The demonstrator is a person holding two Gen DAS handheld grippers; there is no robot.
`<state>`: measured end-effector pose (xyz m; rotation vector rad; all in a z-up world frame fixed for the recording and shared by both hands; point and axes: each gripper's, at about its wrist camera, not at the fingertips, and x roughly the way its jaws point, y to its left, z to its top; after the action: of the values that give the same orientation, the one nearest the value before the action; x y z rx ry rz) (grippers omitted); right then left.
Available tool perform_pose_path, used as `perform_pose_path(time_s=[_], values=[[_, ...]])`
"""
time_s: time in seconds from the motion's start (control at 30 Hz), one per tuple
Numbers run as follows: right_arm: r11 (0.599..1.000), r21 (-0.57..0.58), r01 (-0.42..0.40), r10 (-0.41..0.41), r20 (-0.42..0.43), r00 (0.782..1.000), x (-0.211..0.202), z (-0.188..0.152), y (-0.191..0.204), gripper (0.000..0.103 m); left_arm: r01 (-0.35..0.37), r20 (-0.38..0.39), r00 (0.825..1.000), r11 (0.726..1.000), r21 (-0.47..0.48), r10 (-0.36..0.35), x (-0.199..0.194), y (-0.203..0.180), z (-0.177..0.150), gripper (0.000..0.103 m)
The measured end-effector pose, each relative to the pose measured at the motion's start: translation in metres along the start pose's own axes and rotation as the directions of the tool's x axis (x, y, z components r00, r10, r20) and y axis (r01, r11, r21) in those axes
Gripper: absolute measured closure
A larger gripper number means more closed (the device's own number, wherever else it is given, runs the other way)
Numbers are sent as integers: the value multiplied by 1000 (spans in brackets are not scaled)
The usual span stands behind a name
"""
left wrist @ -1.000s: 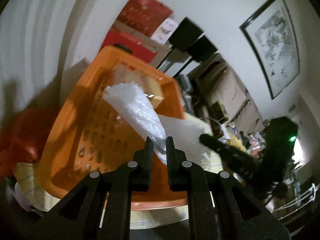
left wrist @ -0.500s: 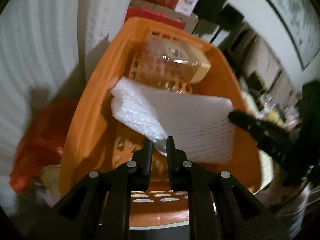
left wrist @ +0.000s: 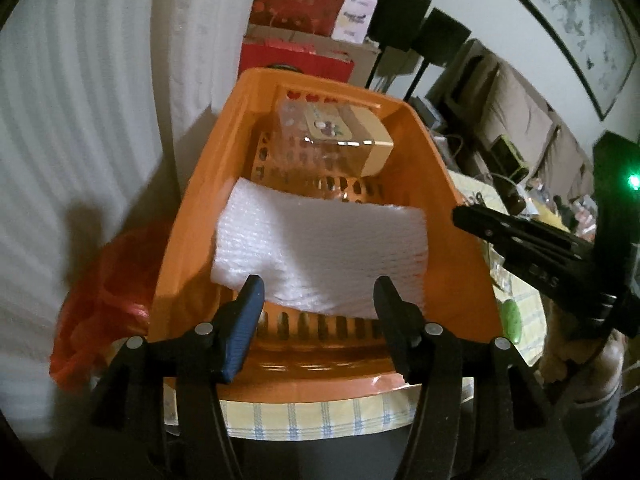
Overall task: Organize objects
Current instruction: 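Move both grippers back to the table toward the clear snack packet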
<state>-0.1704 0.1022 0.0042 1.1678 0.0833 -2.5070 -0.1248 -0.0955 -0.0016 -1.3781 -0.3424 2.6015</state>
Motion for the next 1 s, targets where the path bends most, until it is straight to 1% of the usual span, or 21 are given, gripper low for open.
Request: perform_pose_path(time_s=[0.07,0.1,0.13,0.17,0.2,0.27,0.37,0.47,0.53,0.57,0.6,0.7,0.83,1.0], values=[[1000,5,12,-12,16,1000,-10,-1,-4,65,9,8,1000,1000,-8,-9,-3,0,2,47],[1000,7,19,-19,23,1000,-14,-2,-6,62,15,14,1000,1000,-7,-15,-4,-1,2,39],[1000,10,25,-25,31,999,-19,-3,-9,56,19,20,1000,1000,-5,-19,-5,-2,2,33],[1000,12,29,-29,32,999,-23,-4,-12,51,21,29,999,1000,-4,-20,-6,-4,1,23],[999,13,33,-34,32,999,-26,-5,-13,49,22,37,999,1000,-3,-22,-7,-5,1,21],[999,17,49,-50,32,998,-33,-8,-19,40,30,41,999,1000,-1,-30,-7,-10,0,21],[997,26,72,-73,41,997,-44,-14,-29,31,38,49,998,999,12,-39,-9,-19,-1,21],[995,44,88,-90,49,995,-55,-20,-42,26,36,66,997,999,36,-38,-12,-31,-2,20],[993,56,101,-104,56,993,-62,-24,-52,24,51,70,996,998,46,-54,-14,-40,-4,16],[992,62,109,-113,59,992,-66,-26,-56,24,60,72,995,997,51,-64,-14,-44,-5,12],[991,69,117,-122,60,991,-69,-28,-61,24,68,75,995,996,56,-72,-15,-49,-6,9],[985,95,144,-150,56,987,-79,-37,-79,23,89,74,993,993,83,-96,-13,-67,-9,8],[973,142,184,-192,40,981,-88,-52,-108,22,119,50,991,986,116,-125,-6,-93,-15,8],[956,204,210,-218,17,976,-96,-73,-139,21,159,21,986,975,155,-164,6,-128,-22,7]])
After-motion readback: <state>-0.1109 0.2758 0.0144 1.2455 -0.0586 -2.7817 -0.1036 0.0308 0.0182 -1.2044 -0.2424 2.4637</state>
